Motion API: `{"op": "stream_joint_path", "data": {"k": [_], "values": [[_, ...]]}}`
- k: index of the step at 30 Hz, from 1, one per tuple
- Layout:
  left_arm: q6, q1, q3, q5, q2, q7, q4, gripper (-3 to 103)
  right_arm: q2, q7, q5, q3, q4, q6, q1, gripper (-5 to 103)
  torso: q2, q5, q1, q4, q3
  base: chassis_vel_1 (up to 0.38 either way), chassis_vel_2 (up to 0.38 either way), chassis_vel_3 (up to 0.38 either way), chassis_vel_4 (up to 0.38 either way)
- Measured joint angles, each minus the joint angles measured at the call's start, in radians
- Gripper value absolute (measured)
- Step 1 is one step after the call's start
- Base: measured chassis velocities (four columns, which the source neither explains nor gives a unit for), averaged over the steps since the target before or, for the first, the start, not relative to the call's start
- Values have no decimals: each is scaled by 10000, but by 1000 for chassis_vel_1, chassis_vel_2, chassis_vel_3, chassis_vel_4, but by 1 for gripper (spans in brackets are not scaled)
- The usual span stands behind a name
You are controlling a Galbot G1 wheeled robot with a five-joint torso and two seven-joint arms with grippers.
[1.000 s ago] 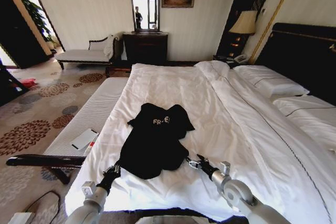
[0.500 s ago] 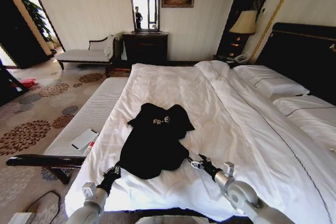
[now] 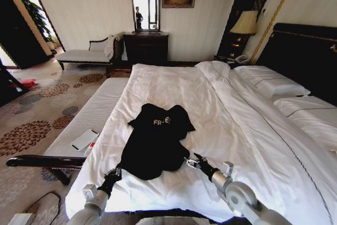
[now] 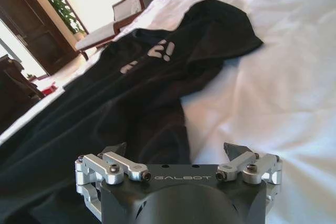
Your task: Fold the clothes on the bed.
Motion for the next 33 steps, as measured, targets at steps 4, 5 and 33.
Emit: {"op": "stream_joint_path", "data": {"k": [4, 5, 33], "values": [[-1, 141, -48, 31, 9, 4, -76, 0, -9, -6, 14, -229, -272, -11, 273, 100, 0, 1, 0, 0, 0, 0, 0, 0, 0], [-1, 141, -48, 31, 9, 4, -76, 0, -9, -6, 14, -229, -272, -11, 273, 100, 0, 1, 0, 0, 0, 0, 0, 0, 0], [-55, 134, -6, 87, -11, 18, -25, 0, 84, 17, 6, -435, -202, 27, 249, 28, 1, 0, 0, 0, 0, 0, 0, 0, 0]]}}
